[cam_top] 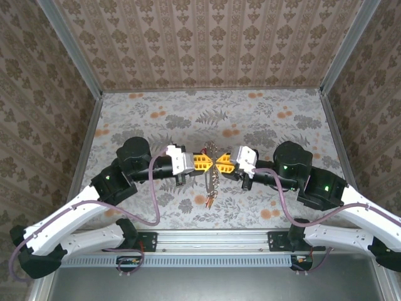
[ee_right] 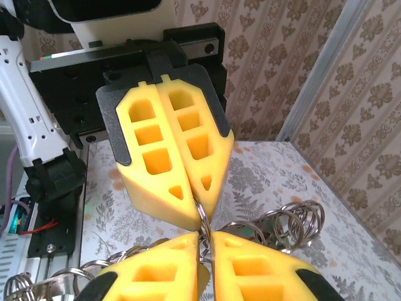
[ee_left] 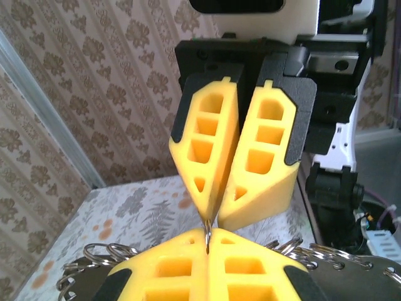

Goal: Put the keys on the keyring

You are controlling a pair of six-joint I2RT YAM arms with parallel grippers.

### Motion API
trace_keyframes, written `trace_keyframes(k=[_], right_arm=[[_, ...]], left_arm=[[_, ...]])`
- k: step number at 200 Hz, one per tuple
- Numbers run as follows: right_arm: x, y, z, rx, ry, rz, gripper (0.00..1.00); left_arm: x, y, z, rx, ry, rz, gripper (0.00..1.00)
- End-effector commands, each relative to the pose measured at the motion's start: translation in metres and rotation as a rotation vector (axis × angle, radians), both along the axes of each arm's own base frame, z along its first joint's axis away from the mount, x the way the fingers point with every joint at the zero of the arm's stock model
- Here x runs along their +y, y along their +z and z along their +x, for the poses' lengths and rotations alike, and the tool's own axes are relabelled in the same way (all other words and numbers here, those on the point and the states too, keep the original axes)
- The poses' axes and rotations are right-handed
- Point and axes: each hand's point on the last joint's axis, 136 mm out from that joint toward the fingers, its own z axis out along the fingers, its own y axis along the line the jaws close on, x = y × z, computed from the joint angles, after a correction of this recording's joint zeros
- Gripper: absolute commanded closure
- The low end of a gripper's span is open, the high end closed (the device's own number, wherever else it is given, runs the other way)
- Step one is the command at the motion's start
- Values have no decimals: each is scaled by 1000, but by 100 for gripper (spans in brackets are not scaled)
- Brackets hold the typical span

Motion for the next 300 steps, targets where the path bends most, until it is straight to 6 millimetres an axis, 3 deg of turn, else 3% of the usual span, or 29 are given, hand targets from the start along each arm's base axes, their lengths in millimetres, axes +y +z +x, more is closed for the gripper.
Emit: trace_keyframes(k=[1,49,87,123,151,214,256,300], right_arm=[[9,0,-9,29,66,19,87],[8,1,-8,28,54,19,86],[-3,4,2,10,-30,37,77],[-22,-2,17,2,-156,45,64],[-34,-15,31,22,-253,33,54],[-64,-78,89,233,-508,23,23],[-88,-104,111,323,-637,32,17],[-112,-126,119,355,-738,67,15]], left_arm=[[4,41,-16,-31,-96,-173,100],[10,48,-20,-23,-139,-248,100],[11,35,4,16,-22,-185,100],[25,-7,37,103,146,-44,100],[36,-53,63,196,280,98,100],[40,-160,109,398,473,425,100],[26,-225,133,492,514,571,100],[-6,-262,145,536,484,628,100]])
